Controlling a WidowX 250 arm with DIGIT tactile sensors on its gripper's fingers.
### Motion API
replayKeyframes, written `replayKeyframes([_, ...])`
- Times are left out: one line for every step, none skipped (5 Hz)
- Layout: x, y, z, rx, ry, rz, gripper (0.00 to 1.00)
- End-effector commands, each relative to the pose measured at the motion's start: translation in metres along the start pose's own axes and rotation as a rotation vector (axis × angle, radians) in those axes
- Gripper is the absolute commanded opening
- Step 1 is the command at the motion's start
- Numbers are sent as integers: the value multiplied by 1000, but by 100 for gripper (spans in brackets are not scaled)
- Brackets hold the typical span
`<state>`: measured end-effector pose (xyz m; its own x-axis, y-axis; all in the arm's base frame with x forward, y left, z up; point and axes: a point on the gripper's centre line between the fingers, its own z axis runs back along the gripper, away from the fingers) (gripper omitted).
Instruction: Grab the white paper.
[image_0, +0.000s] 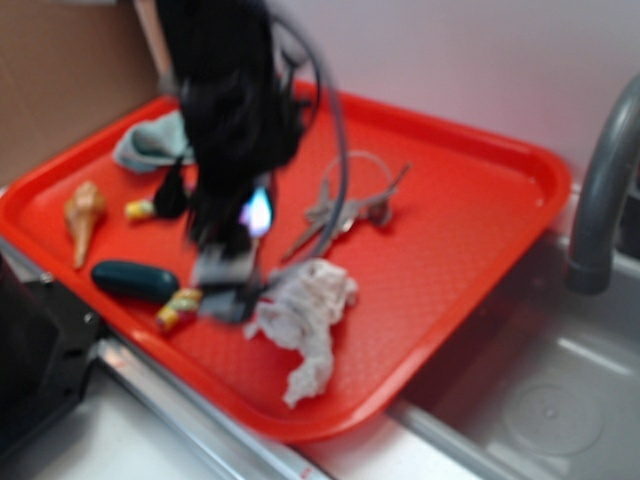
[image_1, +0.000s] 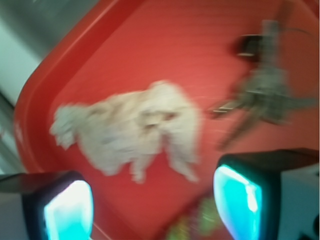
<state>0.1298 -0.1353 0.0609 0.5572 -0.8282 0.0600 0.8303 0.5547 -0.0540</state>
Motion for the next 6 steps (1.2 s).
replayKeyframes([-29,-24,-11,31,-144,-186,100])
replayKeyframes([-29,-24,-11,31,-144,-186,100])
replayKeyframes([-29,-24,-11,31,-144,-186,100])
replayKeyframes([-10,-3,-7,38,-144,-218,100])
replayKeyframes([11,22,8,71,-157,-242,100])
replayKeyframes([34,45,10,69,-174,-288,100])
